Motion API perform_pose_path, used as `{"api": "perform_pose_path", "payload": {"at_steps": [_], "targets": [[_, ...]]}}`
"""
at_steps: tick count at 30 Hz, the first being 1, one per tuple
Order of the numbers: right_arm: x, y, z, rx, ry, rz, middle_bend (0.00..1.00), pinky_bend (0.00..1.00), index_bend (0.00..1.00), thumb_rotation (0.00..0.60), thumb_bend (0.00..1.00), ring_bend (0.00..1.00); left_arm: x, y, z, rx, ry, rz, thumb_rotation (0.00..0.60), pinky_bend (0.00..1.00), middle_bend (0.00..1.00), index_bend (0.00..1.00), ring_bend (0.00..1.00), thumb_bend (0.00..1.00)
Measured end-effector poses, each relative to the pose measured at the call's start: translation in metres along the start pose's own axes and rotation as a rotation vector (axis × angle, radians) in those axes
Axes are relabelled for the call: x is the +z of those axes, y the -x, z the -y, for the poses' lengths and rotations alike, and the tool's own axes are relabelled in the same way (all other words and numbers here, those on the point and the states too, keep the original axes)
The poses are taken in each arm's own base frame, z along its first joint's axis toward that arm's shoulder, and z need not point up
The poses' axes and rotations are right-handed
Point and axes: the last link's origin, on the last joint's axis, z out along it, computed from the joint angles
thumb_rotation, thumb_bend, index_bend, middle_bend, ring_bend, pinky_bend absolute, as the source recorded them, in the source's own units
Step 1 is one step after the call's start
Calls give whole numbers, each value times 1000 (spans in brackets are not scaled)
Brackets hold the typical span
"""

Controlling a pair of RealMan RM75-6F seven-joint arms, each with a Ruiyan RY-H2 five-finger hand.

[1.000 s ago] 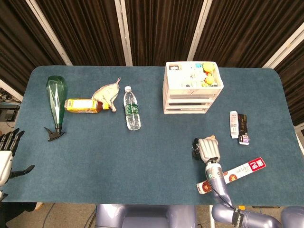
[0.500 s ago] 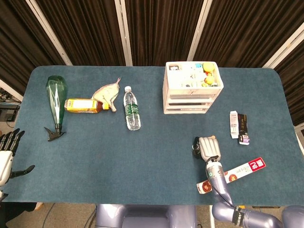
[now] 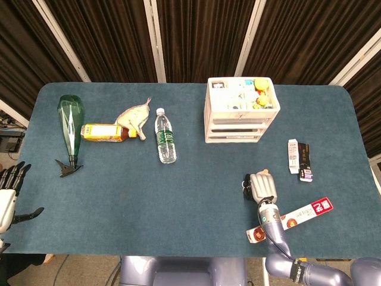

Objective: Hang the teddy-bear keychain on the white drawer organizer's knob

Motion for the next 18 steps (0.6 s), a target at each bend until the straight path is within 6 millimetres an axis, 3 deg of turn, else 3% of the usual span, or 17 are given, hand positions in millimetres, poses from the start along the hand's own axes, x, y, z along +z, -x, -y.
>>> {"api": "perform_pose_path", "payload": {"at_steps": [8, 18], "targets": [[-1, -8, 7, 37, -36, -51, 1000, 974, 645, 600, 364, 1000, 0, 0, 0, -4, 0, 0, 600, 0, 0, 0, 0, 0], [-6, -39, 21, 119, -99, -169, 1000, 974, 645, 600, 368, 1000, 0, 0, 0, -6, 1, 2, 600, 0, 0, 0, 0, 0]]}}
